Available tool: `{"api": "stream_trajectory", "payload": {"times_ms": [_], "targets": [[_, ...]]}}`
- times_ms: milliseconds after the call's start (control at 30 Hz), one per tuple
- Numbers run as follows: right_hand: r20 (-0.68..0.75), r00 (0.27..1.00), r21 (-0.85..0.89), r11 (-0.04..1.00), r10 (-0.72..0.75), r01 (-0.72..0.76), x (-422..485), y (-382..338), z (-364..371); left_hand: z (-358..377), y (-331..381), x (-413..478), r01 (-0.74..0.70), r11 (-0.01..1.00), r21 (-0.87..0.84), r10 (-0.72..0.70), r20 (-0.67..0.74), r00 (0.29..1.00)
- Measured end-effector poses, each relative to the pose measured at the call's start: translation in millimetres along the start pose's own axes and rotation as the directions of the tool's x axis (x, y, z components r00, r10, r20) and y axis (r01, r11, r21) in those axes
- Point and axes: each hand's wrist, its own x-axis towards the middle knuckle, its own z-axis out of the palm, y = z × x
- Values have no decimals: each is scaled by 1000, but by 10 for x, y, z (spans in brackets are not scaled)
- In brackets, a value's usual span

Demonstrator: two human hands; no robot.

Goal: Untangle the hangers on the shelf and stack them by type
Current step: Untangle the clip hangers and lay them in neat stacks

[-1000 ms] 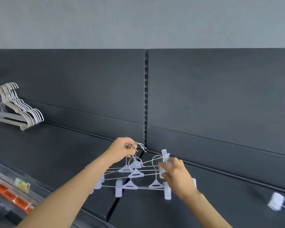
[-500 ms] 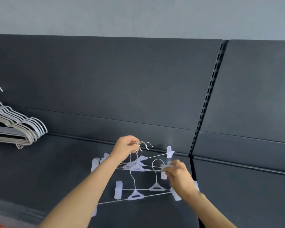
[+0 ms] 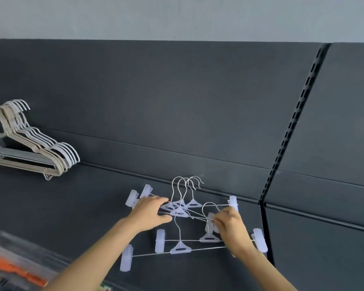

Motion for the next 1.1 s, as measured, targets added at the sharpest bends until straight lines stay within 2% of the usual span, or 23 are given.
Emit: {"api": "stream_trajectory", "payload": {"times_ms": [167, 300, 467, 633, 767, 833, 900, 933, 1033, 1100], "targets": [[31, 1000, 6, 1000, -2, 2, -6, -139, 77, 15, -176, 70, -113, 954, 276, 115, 10, 993], [12, 1000, 60, 998, 11, -12, 18, -369, 263, -16, -449, 223, -197, 923, 330, 192, 50, 980], [-104, 991, 119, 990, 83, -71, 68, -795, 710, -156, -947, 389, -237, 946, 223, 243, 1, 970], [-213, 955, 120, 975, 207, -185, 70, -1172, 1029, -247, -1357, 484, -234, 972, -34, 235, 29, 972], [-317, 912, 94, 966, 259, -242, 101, -1156, 869, -279, -1437, 505, -258, 961, -95, 263, 40, 964], [-332, 907, 5, 961, 261, -275, 206, -1039, 673, -308, -1456, 490, -268, 960, -86, 271, 32, 962], [-250, 931, -194, 928, 265, -317, 352, -894, 506, -345, -1474, 464, -277, 957, -82, 278, 7, 960], [-166, 945, -272, 908, 282, -319, 418, -841, 446, -364, -1482, 445, -282, 956, -85, 283, -7, 959], [117, 940, -286, 917, 321, -278, 577, -742, 400, -436, -1490, 391, -312, 945, -103, 310, -31, 950], [182, 937, -298, 925, 298, -236, 628, -729, 418, -488, -1509, 362, -331, 939, -96, 328, -41, 944]]}}
